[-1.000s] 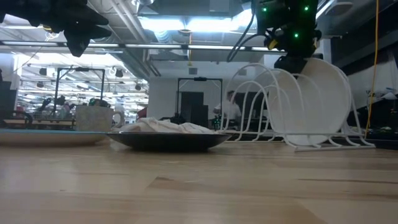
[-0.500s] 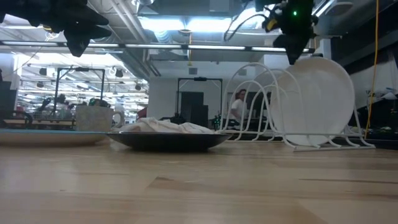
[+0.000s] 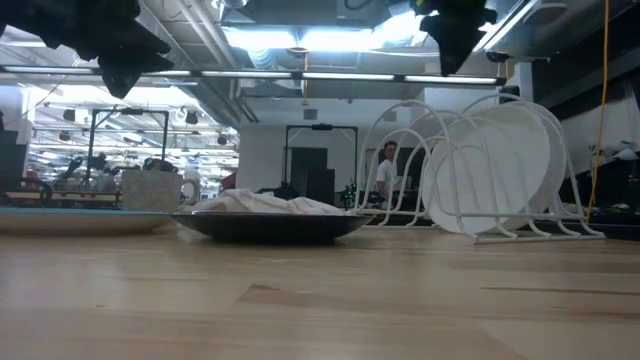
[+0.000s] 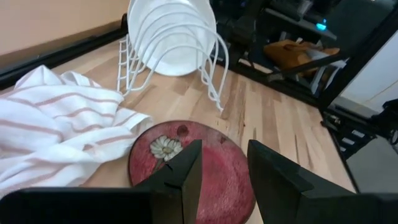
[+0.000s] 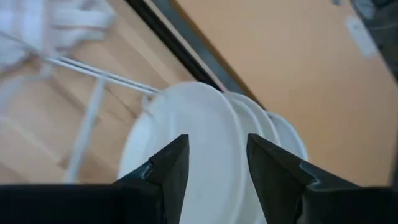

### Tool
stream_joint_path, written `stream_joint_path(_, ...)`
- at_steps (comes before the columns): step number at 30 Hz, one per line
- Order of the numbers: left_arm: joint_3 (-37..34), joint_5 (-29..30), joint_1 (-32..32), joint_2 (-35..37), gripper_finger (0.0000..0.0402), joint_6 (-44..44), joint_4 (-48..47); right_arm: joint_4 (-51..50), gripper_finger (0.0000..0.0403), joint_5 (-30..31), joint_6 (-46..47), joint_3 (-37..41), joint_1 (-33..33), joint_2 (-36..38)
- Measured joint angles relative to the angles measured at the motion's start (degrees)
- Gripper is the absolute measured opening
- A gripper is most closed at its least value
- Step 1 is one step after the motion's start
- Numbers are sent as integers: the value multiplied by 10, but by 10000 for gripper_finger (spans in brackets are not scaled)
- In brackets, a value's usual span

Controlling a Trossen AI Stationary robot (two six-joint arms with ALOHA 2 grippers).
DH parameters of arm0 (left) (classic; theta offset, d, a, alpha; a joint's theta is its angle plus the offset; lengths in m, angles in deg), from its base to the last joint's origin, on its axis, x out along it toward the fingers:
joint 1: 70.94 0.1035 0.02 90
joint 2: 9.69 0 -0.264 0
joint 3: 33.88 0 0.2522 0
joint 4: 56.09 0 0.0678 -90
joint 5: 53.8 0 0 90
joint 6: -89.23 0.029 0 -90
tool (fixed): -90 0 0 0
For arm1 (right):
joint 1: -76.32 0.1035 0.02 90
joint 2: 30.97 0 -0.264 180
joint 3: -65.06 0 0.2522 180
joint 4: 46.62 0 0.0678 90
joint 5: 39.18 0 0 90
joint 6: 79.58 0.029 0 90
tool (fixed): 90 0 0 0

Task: Sort dishes
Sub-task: Put the brown plate into the white dish rack

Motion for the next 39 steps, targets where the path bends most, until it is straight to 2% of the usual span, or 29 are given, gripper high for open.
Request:
stream_joint_path(5, 0, 0, 0, 0, 117, 0, -19, 75, 166, -49, -45, -1, 9, 0)
stream_joint_path(11, 0, -7, -1, -12, 117, 27, -24, 193, 166, -53, -92, -1, 59, -11)
stream_joint_path(15, 0, -42, -8, -47, 117, 63, -15, 245, 166, -56, -105, -2, 95, -32)
stream_joint_path(19, 0, -71, -35, -116, 117, 107, 13, 269, 166, -78, -106, -2, 122, -66)
stream_joint_path(27, 0, -76, -105, -286, 117, 264, 58, 281, 166, -167, -106, -2, 151, -153)
stream_joint_path(31, 0, -76, -132, -361, 117, 336, 93, 305, 166, -189, -106, -1, 162, -194)
stream_joint_path(35, 0, -52, -153, -428, 117, 411, 145, 338, 166, -205, -105, -1, 167, -227)
stream_joint_path(39, 0, 16, -164, -487, 117, 469, 187, 366, 166, -235, -106, -1, 166, -253)
